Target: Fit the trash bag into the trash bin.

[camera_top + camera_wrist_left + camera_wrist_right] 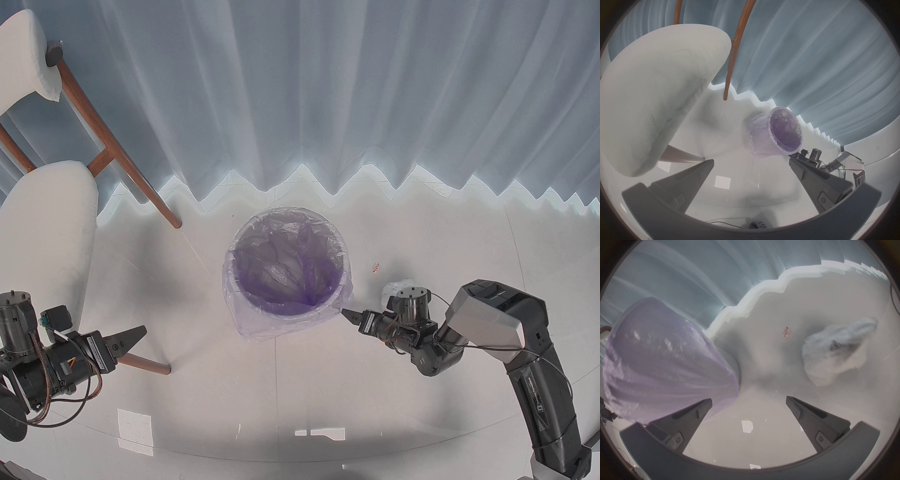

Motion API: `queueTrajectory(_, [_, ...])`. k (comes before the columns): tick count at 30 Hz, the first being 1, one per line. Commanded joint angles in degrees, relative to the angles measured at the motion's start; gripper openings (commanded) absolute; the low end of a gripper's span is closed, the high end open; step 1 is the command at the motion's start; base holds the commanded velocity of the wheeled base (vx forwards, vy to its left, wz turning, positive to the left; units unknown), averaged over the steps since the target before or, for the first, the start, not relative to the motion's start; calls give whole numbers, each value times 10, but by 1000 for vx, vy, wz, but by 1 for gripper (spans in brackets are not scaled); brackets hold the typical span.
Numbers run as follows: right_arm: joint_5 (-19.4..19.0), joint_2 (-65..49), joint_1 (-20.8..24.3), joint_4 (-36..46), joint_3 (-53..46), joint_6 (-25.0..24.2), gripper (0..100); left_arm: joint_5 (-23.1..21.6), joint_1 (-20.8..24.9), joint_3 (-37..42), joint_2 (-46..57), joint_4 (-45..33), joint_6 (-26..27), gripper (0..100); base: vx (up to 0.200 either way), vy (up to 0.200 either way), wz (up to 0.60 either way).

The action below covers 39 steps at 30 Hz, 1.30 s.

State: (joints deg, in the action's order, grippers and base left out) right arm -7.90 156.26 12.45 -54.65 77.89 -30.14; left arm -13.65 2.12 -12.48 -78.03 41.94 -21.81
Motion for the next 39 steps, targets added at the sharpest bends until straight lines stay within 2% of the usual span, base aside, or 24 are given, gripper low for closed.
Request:
queueTrajectory(1, [28, -177, 14, -128, -322, 4, 100, -2, -15, 2, 46, 0, -5, 100, 0, 0, 0])
queueTrajectory(4, [53, -226, 18, -201, -440, 4, 100, -6, -26, 4, 64, -1, -7, 100, 0, 0, 0])
queueTrajectory(7, [66, -277, 29, -310, -566, 4, 100, -7, -34, 12, 82, 0, -17, 100, 0, 0, 0])
queueTrajectory(9, [66, -277, 29, -310, -566, 4, 100, -7, -34, 12, 82, 0, -17, 100, 0, 0, 0])
queueTrajectory(10, [88, -334, 33, -353, -672, 14, 100, -7, -33, 19, 105, -1, -42, 100, 0, 0, 0])
queueTrajectory(11, [97, -363, 34, -352, -694, 14, 100, -8, -33, 24, 114, -1, -46, 100, 0, 0, 0])
queueTrajectory(16, [122, -452, 27, -351, -723, -17, 100, -8, -34, 38, 135, -4, -65, 100, 0, 0, 0])
queueTrajectory(17, [141, -473, 21, -348, -722, -18, 100, -7, -32, 40, 144, -4, -71, 100, 0, 0, 0])
queueTrajectory(18, [183, -491, 19, -351, -723, -17, 100, -7, -28, 43, 155, -5, -76, 100, 0, 0, 0])
queueTrajectory(21, [233, -517, 20, -352, -724, -23, 100, -7, -25, 54, 169, -5, -76, 100, 0, 0, 0])
queueTrajectory(26, [237, -608, 20, -346, -757, -54, 100, -8, -25, 78, 211, -8, -77, 100, 0, 0, 0])
queueTrajectory(29, [235, -651, 20, -334, -779, -55, 100, -14, -19, 98, 244, -10, -75, 100, 0, 0, 0])
queueTrajectory(34, [233, -708, 21, -272, -778, -44, 100, -39, -9, 125, 292, -16, -74, 100, 0, 0, 0])
queueTrajectory(39, [195, -727, 20, -175, -731, -28, 100, -43, -8, 124, 318, -64, -74, 100, 0, 0, 0])
